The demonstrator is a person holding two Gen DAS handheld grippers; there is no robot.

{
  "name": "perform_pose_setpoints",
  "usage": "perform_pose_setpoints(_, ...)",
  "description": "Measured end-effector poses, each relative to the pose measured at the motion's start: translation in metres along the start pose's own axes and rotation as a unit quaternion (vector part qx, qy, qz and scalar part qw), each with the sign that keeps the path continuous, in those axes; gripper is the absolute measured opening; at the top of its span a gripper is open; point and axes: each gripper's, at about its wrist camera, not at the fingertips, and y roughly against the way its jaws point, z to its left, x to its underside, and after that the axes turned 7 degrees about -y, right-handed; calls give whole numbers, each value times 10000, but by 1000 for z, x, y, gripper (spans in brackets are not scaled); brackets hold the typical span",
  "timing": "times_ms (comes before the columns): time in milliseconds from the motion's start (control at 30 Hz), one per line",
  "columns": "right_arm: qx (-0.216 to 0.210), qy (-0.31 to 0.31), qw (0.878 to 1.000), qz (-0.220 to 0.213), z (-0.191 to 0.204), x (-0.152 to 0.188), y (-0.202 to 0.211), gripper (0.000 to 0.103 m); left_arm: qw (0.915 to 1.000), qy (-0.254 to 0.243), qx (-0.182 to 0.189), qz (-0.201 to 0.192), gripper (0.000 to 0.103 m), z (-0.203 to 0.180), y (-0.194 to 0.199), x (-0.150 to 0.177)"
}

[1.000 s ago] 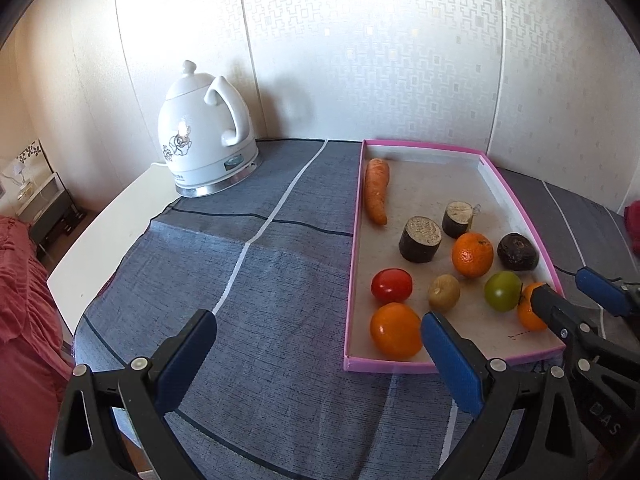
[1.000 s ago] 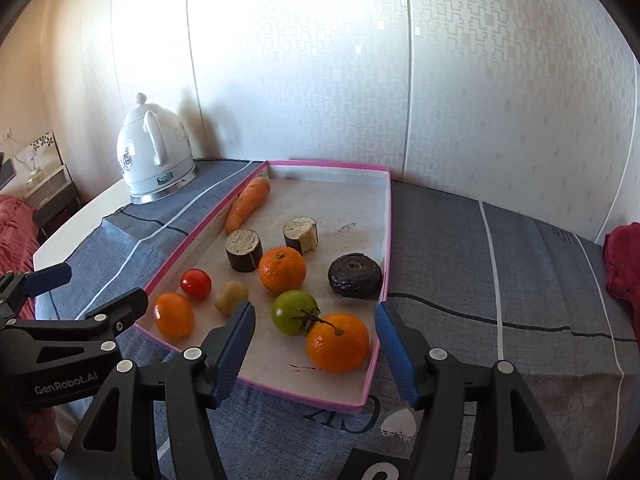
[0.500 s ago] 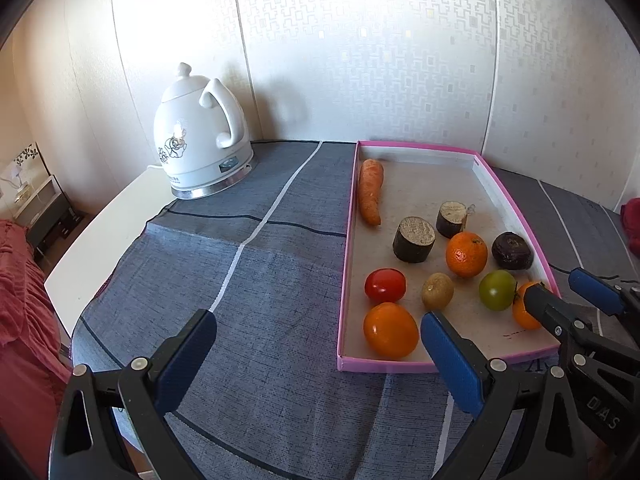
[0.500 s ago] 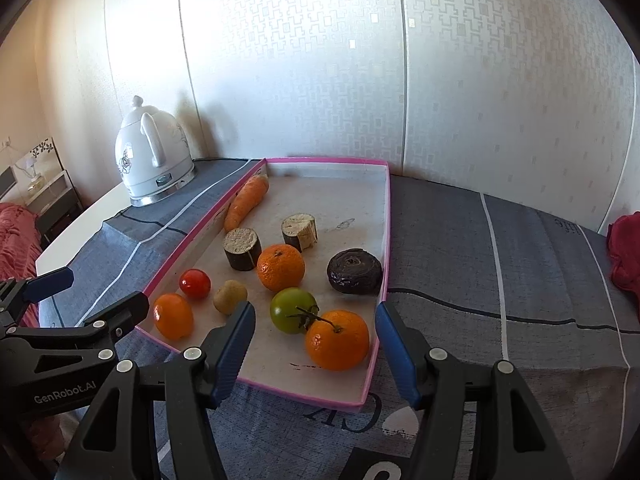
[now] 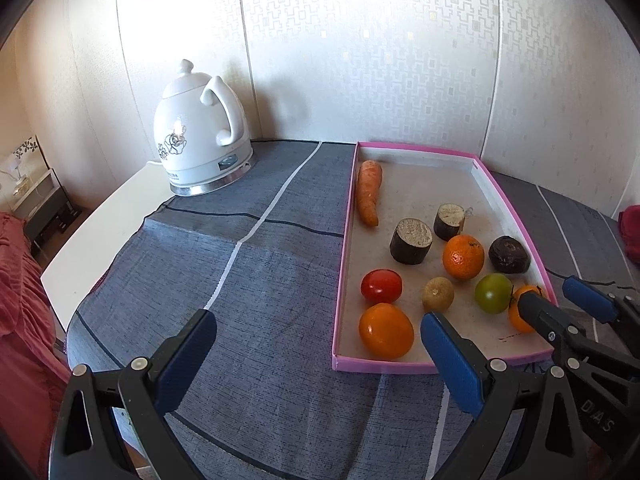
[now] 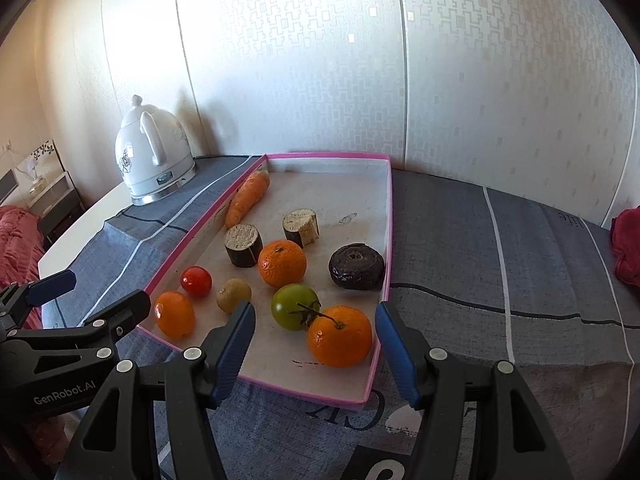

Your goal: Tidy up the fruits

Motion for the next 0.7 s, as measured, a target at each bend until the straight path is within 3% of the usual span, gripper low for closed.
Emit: perform_pose_setpoints(700,-4,-129,9999,9,-3,-1,-1,63,9999,-114,13,48,102,-1,-3,-1)
